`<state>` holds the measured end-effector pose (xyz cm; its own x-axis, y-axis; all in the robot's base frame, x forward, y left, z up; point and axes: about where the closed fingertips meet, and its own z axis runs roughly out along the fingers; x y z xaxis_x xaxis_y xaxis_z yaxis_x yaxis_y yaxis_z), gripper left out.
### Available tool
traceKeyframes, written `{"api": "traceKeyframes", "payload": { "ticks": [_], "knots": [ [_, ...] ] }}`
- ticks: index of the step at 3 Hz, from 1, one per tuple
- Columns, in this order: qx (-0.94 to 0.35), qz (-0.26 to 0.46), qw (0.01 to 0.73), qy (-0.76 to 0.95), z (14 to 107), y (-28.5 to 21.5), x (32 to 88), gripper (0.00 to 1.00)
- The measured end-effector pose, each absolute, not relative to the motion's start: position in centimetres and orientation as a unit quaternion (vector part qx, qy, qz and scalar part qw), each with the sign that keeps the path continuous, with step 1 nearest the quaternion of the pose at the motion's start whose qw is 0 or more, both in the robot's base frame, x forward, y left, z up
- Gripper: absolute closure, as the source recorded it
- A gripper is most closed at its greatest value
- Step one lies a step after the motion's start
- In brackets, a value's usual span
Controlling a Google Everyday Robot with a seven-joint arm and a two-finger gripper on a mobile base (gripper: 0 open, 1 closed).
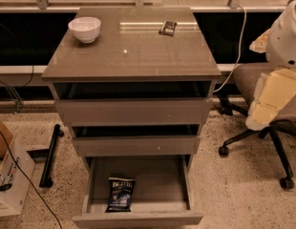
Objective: Pick blue chip bag from bottom drawer and place on counter
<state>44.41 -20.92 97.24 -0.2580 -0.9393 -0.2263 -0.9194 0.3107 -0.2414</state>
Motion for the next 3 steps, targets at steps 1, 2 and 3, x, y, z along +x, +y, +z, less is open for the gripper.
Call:
{"api": "traceKeyframes", "payload": {
  "ticks": [1,2,3],
  "knots": [
    [-0.552,0.012,0.192,0.811,95.7,-19.3,45.7,0.0],
    [-0.502,0.082,0.216,0.834,93.5,-17.0,47.1,0.0],
    [-0.46,0.117,0.215,0.853,91.8,-14.1,48.8,0.0]
  ]
}}
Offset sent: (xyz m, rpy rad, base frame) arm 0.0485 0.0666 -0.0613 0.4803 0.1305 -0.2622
